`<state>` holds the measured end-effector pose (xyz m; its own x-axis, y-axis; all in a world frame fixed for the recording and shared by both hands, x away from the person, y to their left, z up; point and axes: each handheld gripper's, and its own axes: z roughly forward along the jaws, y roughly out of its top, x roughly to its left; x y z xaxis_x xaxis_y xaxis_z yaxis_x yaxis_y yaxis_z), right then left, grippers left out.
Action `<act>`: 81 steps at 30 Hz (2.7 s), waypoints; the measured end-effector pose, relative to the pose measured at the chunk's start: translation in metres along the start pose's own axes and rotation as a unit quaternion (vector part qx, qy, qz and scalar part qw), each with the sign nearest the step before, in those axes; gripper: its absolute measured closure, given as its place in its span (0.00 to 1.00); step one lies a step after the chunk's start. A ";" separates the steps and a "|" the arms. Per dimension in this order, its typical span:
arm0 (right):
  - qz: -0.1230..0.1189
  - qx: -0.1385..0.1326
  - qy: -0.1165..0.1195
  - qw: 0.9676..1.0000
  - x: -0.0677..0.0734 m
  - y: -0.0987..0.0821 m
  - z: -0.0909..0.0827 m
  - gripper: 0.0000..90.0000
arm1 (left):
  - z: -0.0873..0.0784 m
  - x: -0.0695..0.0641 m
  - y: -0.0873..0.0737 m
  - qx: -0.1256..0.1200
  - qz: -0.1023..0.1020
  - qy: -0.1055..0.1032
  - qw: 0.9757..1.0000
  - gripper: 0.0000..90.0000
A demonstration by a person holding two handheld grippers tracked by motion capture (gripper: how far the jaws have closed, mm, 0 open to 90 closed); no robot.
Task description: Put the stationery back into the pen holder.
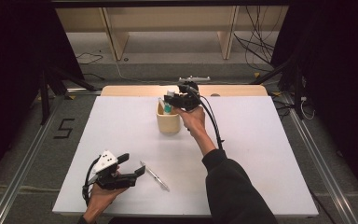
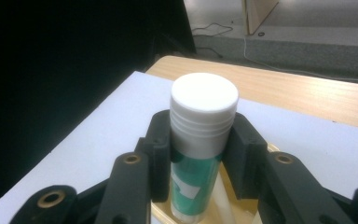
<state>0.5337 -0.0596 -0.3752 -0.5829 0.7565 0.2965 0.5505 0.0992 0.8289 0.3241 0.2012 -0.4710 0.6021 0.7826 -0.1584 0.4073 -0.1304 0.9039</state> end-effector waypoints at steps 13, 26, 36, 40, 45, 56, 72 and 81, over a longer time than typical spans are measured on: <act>-0.031 0.025 -0.019 0.999 0.005 -0.006 0.011 0.73 | 0.001 -0.001 -0.001 0.001 -0.001 0.000 1.000 0.18; -0.056 0.051 -0.032 0.997 0.012 -0.014 0.023 0.73 | 0.001 -0.001 -0.001 0.002 0.001 -0.001 1.000 0.18; -0.064 0.060 -0.040 0.995 0.012 -0.016 0.025 0.72 | 0.001 -0.001 -0.001 0.002 0.000 0.001 1.000 0.18; -0.070 0.065 -0.046 0.994 0.013 -0.018 0.027 0.72 | 0.001 -0.001 -0.001 0.002 0.001 0.001 1.000 0.18; -0.076 0.070 -0.051 0.993 0.013 -0.019 0.029 0.72 | 0.001 -0.001 -0.001 0.002 0.001 0.001 1.000 0.18; -0.070 0.053 -0.024 0.996 0.013 -0.012 0.016 0.49 | 0.001 -0.001 -0.001 0.000 -0.002 0.003 1.000 0.18; -0.086 0.039 0.016 0.995 0.025 -0.029 -0.036 0.35 | -0.001 0.004 -0.001 -0.005 -0.012 0.011 1.000 0.18; -0.107 0.048 0.033 0.993 0.037 -0.068 -0.057 0.34 | -0.003 0.006 -0.001 -0.009 -0.018 0.016 1.000 0.18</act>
<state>0.4409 -0.0747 -0.3933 -0.7288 0.6678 0.1512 0.4618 0.3163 0.8287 0.3256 0.2075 -0.4715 0.5652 0.8056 -0.1779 0.4152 -0.0914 0.9051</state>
